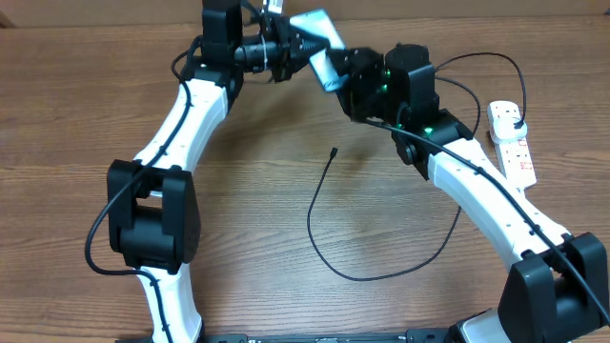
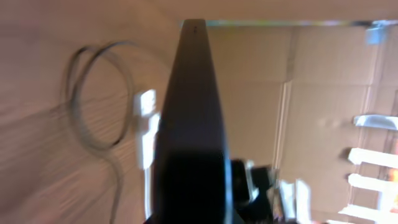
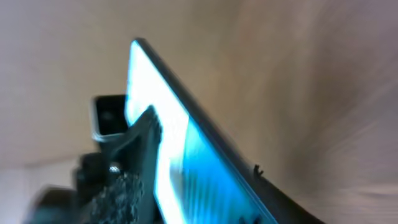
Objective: Plug charger to phone and switch on socket
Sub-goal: 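Release the right gripper and hold the phone with the left gripper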
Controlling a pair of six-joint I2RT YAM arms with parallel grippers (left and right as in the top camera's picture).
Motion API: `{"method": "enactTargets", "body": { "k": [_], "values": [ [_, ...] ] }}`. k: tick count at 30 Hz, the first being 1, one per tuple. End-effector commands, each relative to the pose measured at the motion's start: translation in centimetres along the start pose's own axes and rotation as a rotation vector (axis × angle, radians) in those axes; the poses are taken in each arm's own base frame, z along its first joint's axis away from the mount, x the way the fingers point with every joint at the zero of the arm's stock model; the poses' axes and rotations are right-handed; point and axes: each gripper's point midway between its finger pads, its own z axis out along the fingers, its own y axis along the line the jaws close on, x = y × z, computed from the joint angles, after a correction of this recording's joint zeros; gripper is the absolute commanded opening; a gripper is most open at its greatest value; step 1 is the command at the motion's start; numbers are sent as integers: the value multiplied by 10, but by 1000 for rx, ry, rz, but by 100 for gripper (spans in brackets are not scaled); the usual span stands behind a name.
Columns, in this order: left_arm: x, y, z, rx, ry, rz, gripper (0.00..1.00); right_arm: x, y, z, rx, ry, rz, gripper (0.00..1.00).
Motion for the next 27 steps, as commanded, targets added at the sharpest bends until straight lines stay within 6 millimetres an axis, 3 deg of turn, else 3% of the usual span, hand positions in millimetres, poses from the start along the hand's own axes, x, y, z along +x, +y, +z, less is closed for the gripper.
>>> {"method": "enactTargets", "body": {
  "k": [1,6,10,12,14,20,27],
  "values": [
    [-4,32,-33,-73,15,227,4,-14,-4,-17,23,52,-228,59],
    [4,106,-83,-342,12,139,4,-27,-57,-34,194,141,-436,63],
    [18,117,-103,-380,58,122,4,-24,-87,-45,305,201,-518,63],
    [25,108,-106,-356,75,139,4,-22,-100,-49,366,206,-513,63],
    [34,83,-110,-313,83,191,4,-18,-109,-51,412,210,-514,62],
    [55,23,-143,-294,25,259,4,3,-113,-45,433,243,-540,57],
    [74,-10,-178,-297,-47,204,4,20,-125,-20,488,276,-554,53]
  ]
}}
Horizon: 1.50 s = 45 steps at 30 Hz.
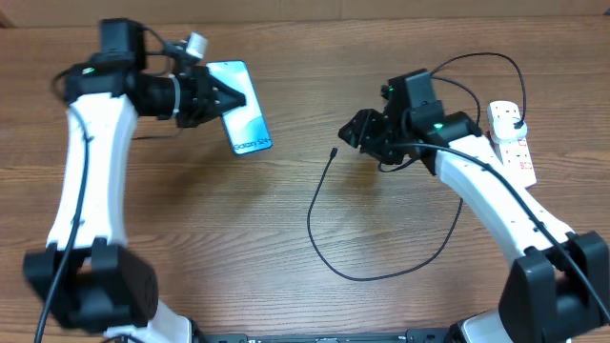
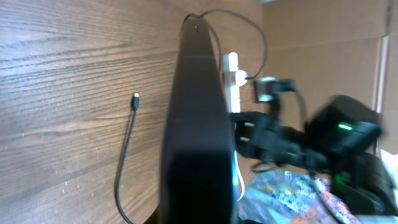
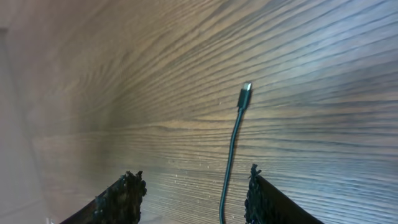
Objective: Plug charger to phone and switch on socket
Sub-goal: 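Release the right gripper and hold the phone with the left gripper, then lower the right gripper over the black USB-C cable end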
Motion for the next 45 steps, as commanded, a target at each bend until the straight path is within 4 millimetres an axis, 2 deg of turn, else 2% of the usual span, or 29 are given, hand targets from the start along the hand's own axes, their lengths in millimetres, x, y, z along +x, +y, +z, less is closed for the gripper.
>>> {"method": "enactTargets", "body": {
  "k": [1,4,8,11,15,22,45],
  "values": [
    [3,-19,-21,41,-34,-6,4,-6,10,20,25,6,-20,51],
    [3,-17,-20,36,-31,-31,4,-9,9,36,69,31,16,47],
    [-1,-5,-18,-10,-39,-96,4,-12,-3,56,143,62,63,42],
    [-6,3,-18,-59,-64,-127,4,-9,-14,70,176,82,108,42],
    [-11,3,-18,-60,-82,-129,4,-3,-26,87,203,119,128,42],
    [-16,8,-18,-92,-109,-145,4,11,-34,109,231,160,119,42],
    [-16,9,-18,-97,-109,-161,5,16,-37,114,241,173,118,42]
  ]
}}
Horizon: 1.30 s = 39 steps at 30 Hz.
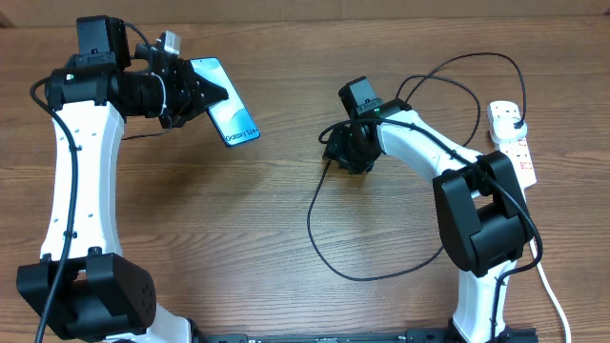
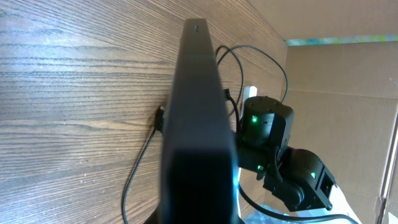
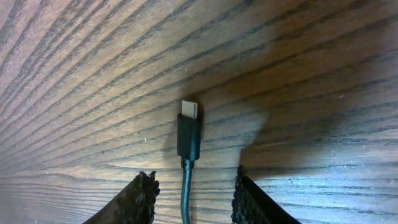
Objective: Plug charger to phone and switch on socket
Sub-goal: 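Lower the right gripper over the black USB-C cable end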
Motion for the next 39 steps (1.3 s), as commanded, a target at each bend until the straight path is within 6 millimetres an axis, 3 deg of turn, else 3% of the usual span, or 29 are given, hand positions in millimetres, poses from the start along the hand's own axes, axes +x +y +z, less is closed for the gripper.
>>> {"method": "enactTargets", "body": {
  "k": [1,39],
  "values": [
    [2,-7,1,23,8,-1,4,-5,8,-2,-12,-21,-9,42],
    [2,-7,1,23,9,-6,4,-2,-5,12,4,-21,-3,34]
  ]
}}
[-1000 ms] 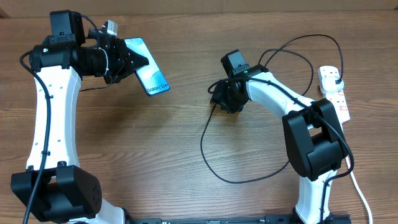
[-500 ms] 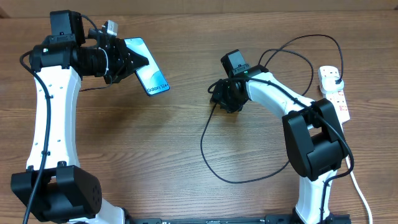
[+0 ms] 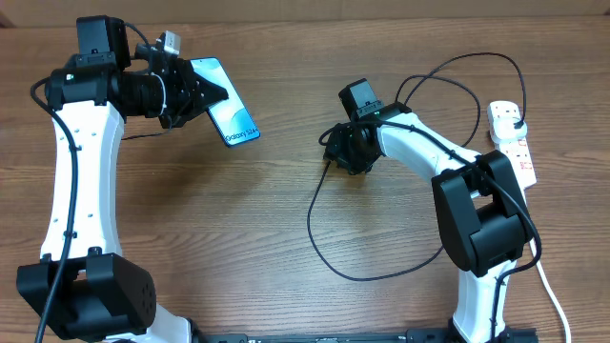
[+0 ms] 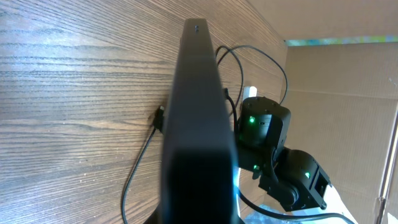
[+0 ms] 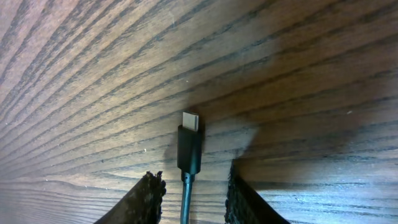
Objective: Plug charger to phone and switch on socket
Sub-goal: 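Lower the right gripper over the black USB-C cable end, then close the right gripper on the USB-C plug and lift it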
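Observation:
A phone with a lit blue screen is held tilted above the table at the back left, with my left gripper shut on it. The left wrist view shows the phone's dark edge filling the middle. The black charger cable loops across the middle of the table. Its USB-C plug lies flat on the wood. My right gripper is open and low over the table, one finger on each side of the cable just behind the plug, neither touching it. The white socket strip lies at the far right.
The cable's far end runs in a loop along the back to a plug in the socket strip's top end. The wooden table carries nothing else. Cardboard walls stand behind the table.
My right gripper's fingers stand a little closer together around the cable behind the plug. The left arm and the phone have not moved.
First both grippers were at the phone, held up at the back middle. Then my left gripper alone held it at the back left, while my open right gripper was above the cable's plug. Later the right gripper was down astride the plug, where it remains.

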Controlling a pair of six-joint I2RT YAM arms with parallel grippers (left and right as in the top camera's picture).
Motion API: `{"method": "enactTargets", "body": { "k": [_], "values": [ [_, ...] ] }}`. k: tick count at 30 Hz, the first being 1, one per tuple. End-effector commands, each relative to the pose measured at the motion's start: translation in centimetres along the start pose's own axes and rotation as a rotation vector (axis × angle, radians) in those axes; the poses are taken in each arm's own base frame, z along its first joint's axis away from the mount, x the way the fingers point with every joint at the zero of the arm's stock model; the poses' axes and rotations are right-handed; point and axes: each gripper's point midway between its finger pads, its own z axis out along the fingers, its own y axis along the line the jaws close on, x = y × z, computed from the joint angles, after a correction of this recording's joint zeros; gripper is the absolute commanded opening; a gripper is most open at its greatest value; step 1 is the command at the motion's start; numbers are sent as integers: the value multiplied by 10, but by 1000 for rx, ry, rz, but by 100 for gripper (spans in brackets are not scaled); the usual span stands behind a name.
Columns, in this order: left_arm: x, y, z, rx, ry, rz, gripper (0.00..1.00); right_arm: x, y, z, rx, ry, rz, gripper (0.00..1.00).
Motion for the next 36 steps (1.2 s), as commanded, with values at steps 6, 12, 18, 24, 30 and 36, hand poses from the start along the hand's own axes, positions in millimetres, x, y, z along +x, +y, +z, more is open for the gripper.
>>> {"method": "enactTargets", "body": {
  "k": [6,12,18,24,30,36],
  "values": [
    [3,-8,3,24,13,2,4,1,-3,6,12,-6,34,31],
    [4,-9,3,24,15,3,4,3,3,8,2,-11,33,30],
    [4,-9,3,24,16,3,4,6,3,10,6,-10,30,29],
    [5,-10,4,25,19,4,4,6,0,14,16,-6,31,23],
    [5,-10,4,25,19,5,4,8,-6,24,35,11,33,5],
    [5,-10,4,28,21,5,4,6,1,19,2,15,-54,4]
  ]
}}
